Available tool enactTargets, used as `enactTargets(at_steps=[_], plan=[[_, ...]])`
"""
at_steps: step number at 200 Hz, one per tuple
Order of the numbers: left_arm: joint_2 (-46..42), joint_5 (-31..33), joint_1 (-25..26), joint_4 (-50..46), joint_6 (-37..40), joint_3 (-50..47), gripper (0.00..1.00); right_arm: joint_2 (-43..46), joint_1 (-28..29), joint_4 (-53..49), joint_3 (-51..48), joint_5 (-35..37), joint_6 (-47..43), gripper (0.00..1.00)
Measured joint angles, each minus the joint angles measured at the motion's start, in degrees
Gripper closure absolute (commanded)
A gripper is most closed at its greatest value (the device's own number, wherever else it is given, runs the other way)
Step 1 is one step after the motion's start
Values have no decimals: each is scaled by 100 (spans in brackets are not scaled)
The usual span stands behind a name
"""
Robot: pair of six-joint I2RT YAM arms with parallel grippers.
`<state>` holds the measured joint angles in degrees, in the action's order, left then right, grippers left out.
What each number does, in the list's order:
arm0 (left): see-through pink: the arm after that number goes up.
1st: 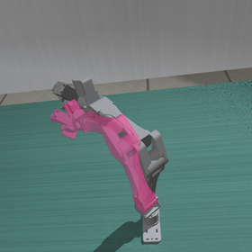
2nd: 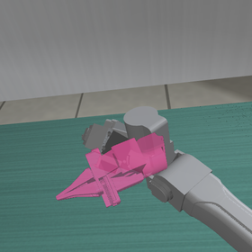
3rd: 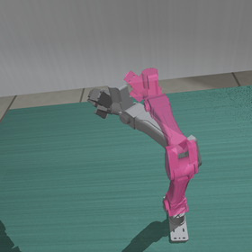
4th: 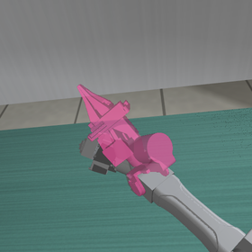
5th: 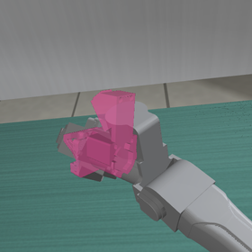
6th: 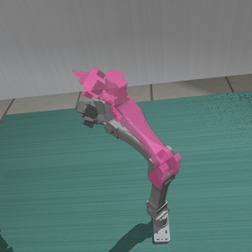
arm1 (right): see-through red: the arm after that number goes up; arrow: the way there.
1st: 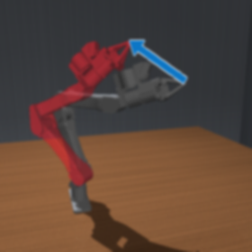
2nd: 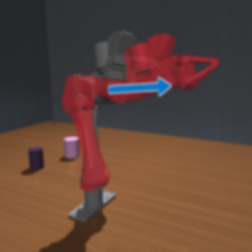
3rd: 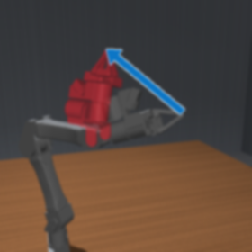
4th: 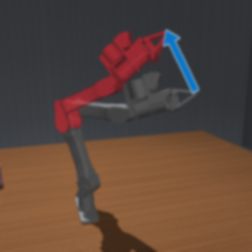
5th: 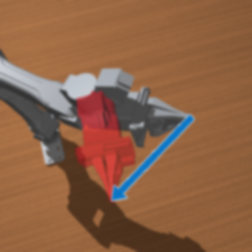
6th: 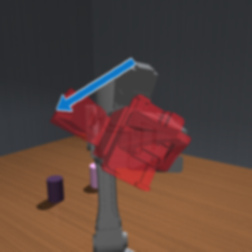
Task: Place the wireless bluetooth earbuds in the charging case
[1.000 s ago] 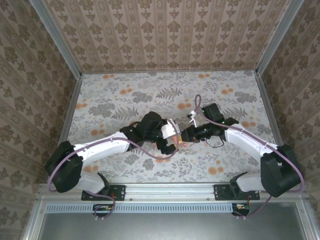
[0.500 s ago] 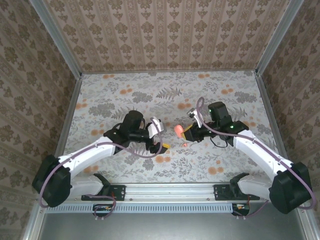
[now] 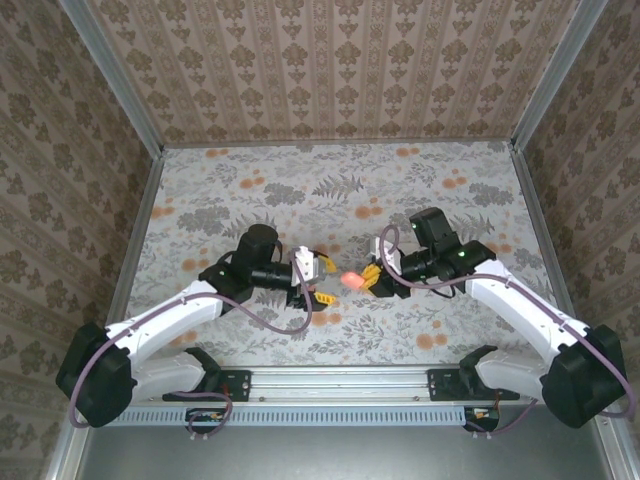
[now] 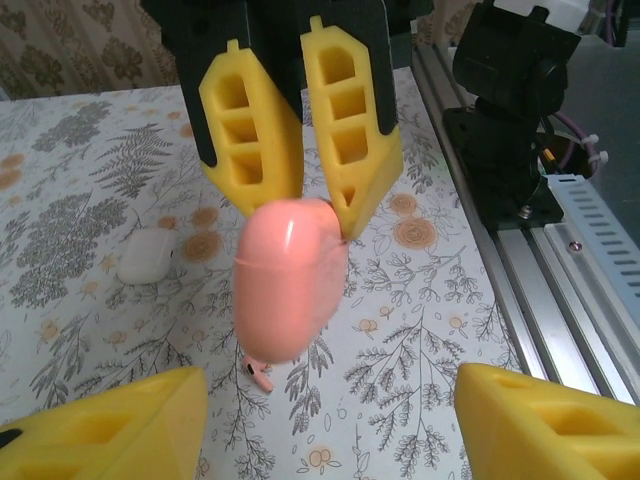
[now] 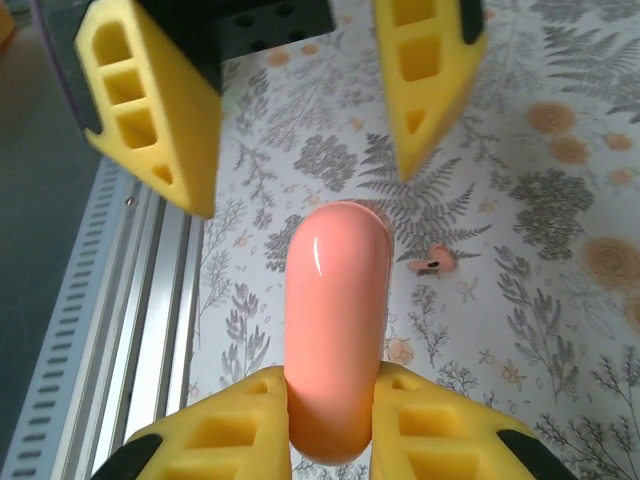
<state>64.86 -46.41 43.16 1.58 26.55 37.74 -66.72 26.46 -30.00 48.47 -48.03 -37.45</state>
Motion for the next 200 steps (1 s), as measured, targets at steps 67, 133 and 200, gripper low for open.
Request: enactTargets(at_steps=[67,133,200], plan=[[424,-334,81,-560,382,216,50,-442,505,-647,496,245,-767,83],[476,-553,109,-765,614,352,69,-546,632,-793,592,308,-986,82],[562,-584,111,-1001,778,474,86,-546,645,-870,592,310,-1060,76]])
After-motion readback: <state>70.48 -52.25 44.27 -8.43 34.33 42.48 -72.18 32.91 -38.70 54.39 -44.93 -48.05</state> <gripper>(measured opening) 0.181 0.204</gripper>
